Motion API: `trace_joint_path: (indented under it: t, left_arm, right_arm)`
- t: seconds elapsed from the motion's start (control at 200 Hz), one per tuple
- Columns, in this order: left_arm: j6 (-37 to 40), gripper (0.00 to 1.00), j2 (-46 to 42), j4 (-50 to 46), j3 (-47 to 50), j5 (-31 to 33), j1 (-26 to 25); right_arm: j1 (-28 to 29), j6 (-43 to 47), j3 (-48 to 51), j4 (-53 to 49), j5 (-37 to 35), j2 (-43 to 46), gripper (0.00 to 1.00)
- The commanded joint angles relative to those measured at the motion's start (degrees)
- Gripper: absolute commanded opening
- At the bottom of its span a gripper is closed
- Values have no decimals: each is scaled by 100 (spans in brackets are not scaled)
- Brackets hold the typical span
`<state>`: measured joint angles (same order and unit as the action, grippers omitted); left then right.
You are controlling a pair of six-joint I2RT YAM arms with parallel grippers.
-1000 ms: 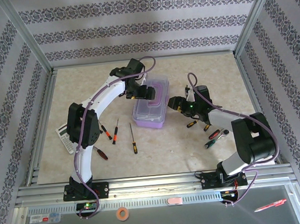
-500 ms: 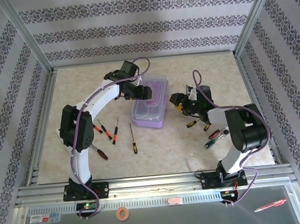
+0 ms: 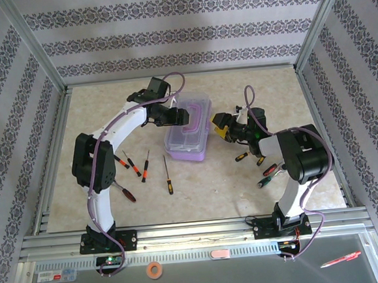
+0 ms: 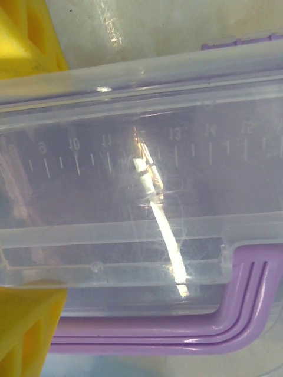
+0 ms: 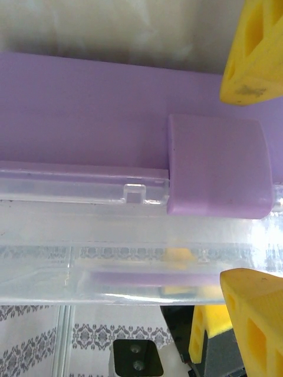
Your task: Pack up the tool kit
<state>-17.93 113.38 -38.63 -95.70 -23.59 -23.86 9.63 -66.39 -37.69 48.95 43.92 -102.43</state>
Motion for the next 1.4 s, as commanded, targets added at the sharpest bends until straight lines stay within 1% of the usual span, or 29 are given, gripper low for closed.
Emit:
trace_joint_path:
  t: [0.0,0.255,0.65,0.769,0.819,1.064,1.229,1.394]
  left_arm:
    - [159,72,261,-118,310,-127,83]
    - [88,72,283,-79,368,-221,91]
    - [-8,73,307,-86,443,-120,91]
    - [-26,73,307,-73,524,-25,85]
    - [-35,72,316,-97,518,57,83]
    - [-79,72,367,-250,514,413,56]
    - [-75,71,602,-680,259,1056,-48]
    - [-235,70,641,-681,354,1614,-70]
  right_arm:
    - [73,-346,43,730,184,-187,73]
    - [179,-544,10,1087,162,-569,73]
    - [307,-1220,78,2295,231,-1062,71]
    - [294,-1748,15,2927,315,-1243,69]
    - [298,-1925,-49,3050,355,-1287,68]
    - [323,-1957,-115,3050,414,-1216,67]
    - [346,-2049,-159,3050,457,-1130,65]
    - [201,-2185,-146,3050,480,-1011,63]
